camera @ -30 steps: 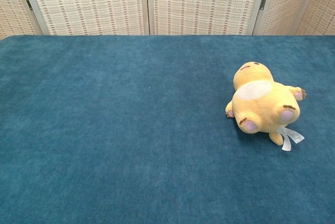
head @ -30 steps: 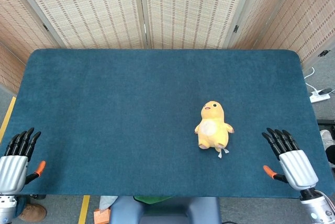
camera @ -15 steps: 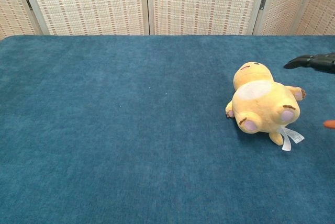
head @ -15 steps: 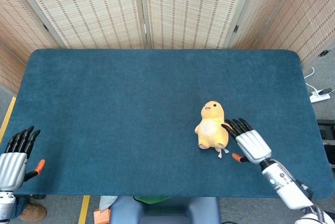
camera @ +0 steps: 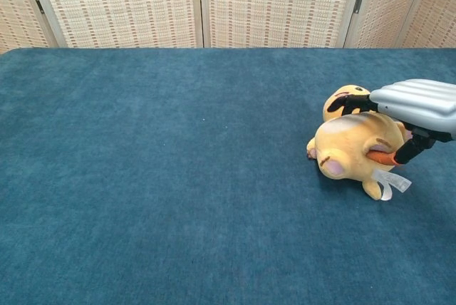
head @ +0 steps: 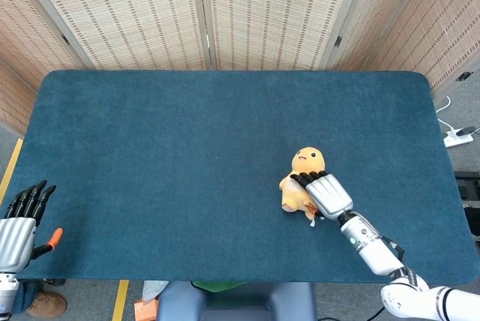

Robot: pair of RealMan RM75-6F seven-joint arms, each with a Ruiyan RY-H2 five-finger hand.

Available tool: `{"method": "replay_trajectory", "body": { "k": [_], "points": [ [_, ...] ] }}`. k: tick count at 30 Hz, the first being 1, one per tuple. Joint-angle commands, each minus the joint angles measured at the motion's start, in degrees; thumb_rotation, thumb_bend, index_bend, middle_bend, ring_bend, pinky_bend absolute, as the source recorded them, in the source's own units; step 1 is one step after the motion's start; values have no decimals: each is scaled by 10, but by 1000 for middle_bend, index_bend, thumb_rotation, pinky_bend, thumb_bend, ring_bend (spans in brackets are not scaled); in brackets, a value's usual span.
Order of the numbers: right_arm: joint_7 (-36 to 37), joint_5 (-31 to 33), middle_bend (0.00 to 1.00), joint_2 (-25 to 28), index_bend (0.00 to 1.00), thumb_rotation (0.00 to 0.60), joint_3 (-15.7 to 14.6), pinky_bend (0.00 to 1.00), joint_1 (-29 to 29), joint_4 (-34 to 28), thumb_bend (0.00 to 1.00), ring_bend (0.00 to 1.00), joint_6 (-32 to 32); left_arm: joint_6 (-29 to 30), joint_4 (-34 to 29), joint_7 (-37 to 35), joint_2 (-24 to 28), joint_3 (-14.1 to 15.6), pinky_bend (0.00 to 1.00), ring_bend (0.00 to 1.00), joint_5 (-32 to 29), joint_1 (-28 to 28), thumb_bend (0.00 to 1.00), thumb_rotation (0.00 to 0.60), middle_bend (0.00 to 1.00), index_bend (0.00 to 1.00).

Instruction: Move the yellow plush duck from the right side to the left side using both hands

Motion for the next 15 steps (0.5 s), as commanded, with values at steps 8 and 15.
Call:
{"method": "replay_trajectory", "body": {
  "k": [8, 15],
  "points": [
    [99, -245, 796, -48, 563, 600, -30, 945, 22, 6, 654, 683, 165, -6, -5, -3, 4, 2, 96, 0, 0, -2, 340, 600, 0, 0],
    [56, -268, 797, -128, 563, 600, -5, 945, 95, 3, 652, 683, 97, -7, -7, -15, 11, 5, 97, 0, 3, -1, 340, 600, 0, 0]
  ]
}}
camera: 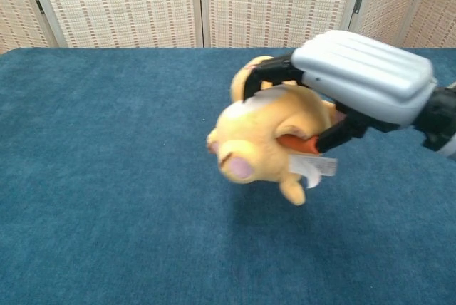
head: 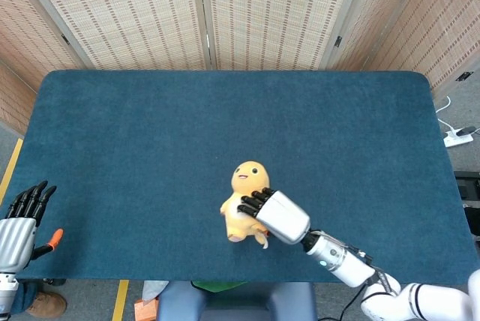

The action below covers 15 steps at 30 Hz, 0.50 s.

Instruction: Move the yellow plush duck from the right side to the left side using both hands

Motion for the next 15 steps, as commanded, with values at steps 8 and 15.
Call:
{"method": "replay_trajectory", "body": {
  "k": [8, 15],
  "points": [
    [-81, 40, 691, -152, 541, 600, 33, 784, 88, 86, 572, 603, -121, 7, 5, -28, 10, 6, 97, 0, 7, 6, 340, 600, 0, 0],
    [-88, 128, 92, -166, 8, 600, 48, 276, 101, 93, 281, 67, -193, 18, 8, -42, 15, 9, 97, 0, 14, 12, 340, 600, 0, 0]
  ]
}}
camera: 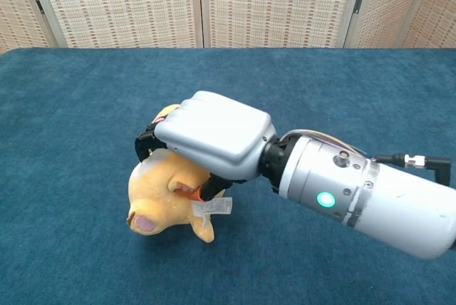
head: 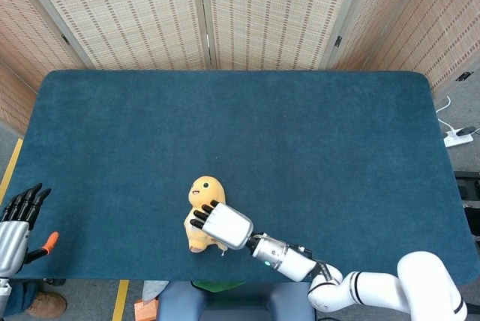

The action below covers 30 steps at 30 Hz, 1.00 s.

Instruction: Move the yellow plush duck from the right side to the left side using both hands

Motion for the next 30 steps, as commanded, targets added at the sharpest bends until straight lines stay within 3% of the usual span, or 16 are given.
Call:
{"method": "replay_trajectory", "body": {
  "k": [1, 4, 9, 12, 15, 18, 22, 25, 30],
  "points": [
    [15, 66, 14, 17, 0, 600, 11, 146, 12, -35, 199, 7, -66, 4, 1, -3, 1, 1, 97, 0, 3, 2, 340, 600, 0, 0],
    [65, 88, 0, 46, 0, 600, 10, 3, 13, -82, 72, 0, -80, 3, 2, -3, 1, 3, 97, 0, 7, 2, 340, 600, 0, 0],
    [108, 75, 0, 117, 0, 600, -11, 0, -9, -163, 16, 0, -45, 2, 3, -8, 0, 1, 97, 0, 7, 0, 340, 600, 0, 0],
    [111, 57, 0, 187, 0, 600, -43, 0, -43, -224, 15, 0, -4, 5, 9, -8, -3, 1, 97, 0, 10, 0, 340, 600, 0, 0],
    [77, 23, 0, 269, 0, 600, -94, 0, -109, -266, 15, 0, 84, 4, 17, -7, -8, 6, 98, 0, 24, -3, 341, 600, 0, 0],
    [54, -16, 0, 323, 0, 600, -141, 0, -212, -239, 16, 0, 239, -1, 24, -4, -16, 15, 98, 0, 55, -13, 339, 600, 0, 0],
    [164, 0, 0, 354, 0, 600, -178, 0, -317, -156, 24, 0, 371, -34, 23, 5, -39, 40, 101, 0, 122, -44, 332, 600, 0, 0],
    [253, 17, 0, 366, 0, 600, -187, 0, -354, -96, 33, 0, 406, -70, 7, 56, -66, 46, 121, 0, 161, -74, 326, 600, 0, 0],
    [352, 11, 0, 381, 0, 600, -194, 0, -386, -24, 38, 0, 437, -138, -24, 149, -133, 24, 89, 0, 179, -123, 288, 600, 0, 0]
  ]
}}
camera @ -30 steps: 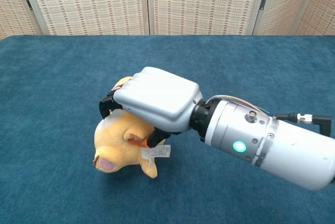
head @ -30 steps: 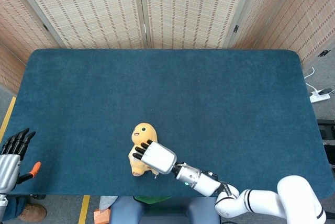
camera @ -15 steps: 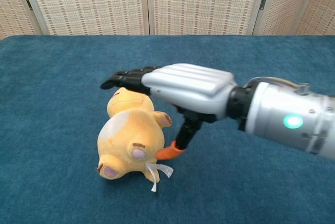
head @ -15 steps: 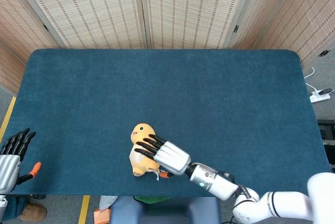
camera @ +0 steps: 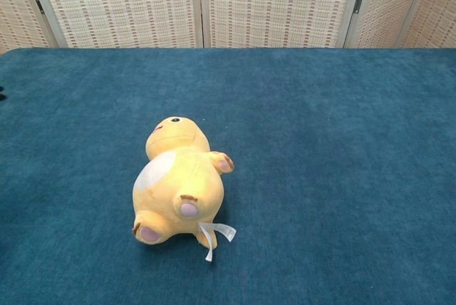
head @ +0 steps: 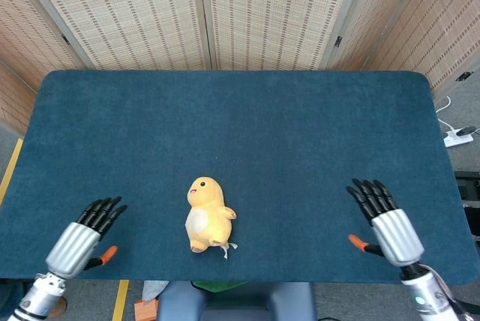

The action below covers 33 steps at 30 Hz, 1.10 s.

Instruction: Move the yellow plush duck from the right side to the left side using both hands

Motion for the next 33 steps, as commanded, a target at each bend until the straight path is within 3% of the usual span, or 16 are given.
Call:
{"method": "replay_trajectory", "body": {
  "k": [1, 10, 16, 19, 21, 23, 26, 29, 33],
  "points": [
    [116, -3, 0, 38, 0, 600, -28, 0, -57, 98, 39, 0, 54, -86, -34, 84, -72, -20, 77, 0, 11, -60, 281, 600, 0, 0],
    [230, 16, 0, 43, 0, 600, -22, 0, -85, 189, 53, 0, 45, -206, -31, 193, -189, -79, 72, 0, -78, -135, 253, 600, 0, 0],
    [284, 19, 0, 33, 0, 600, -12, 0, -92, 233, 63, 0, 35, -262, -17, 240, -231, -88, 88, 0, -136, -169, 247, 600, 0, 0],
    [303, 22, 0, 32, 0, 600, -5, 0, -95, 247, 64, 0, 34, -282, -3, 255, -246, -87, 183, 0, -168, -179, 248, 600, 12, 5],
    [311, 21, 0, 30, 0, 600, -1, 0, -97, 253, 65, 0, 34, -282, 13, 265, -260, -86, 293, 39, -179, -183, 254, 600, 88, 75],
    [314, 20, 0, 29, 0, 600, 2, 0, -98, 257, 66, 0, 34, -262, 34, 257, -276, -86, 497, 201, -175, -183, 309, 600, 285, 272],
    [312, 16, 0, 28, 0, 600, 3, 0, -98, 257, 66, 0, 28, -217, 64, 230, -293, -80, 817, 496, -150, -177, 503, 600, 604, 564],
    [304, 12, 0, 29, 0, 600, 4, 0, -96, 250, 67, 0, 19, -144, 92, 200, -304, -70, 950, 643, -103, -165, 634, 600, 770, 706],
    [288, 5, 0, 33, 0, 600, 4, 0, -95, 233, 68, 0, 13, -78, 98, 171, -279, -50, 998, 688, -58, -150, 683, 600, 815, 735]
  ]
}}
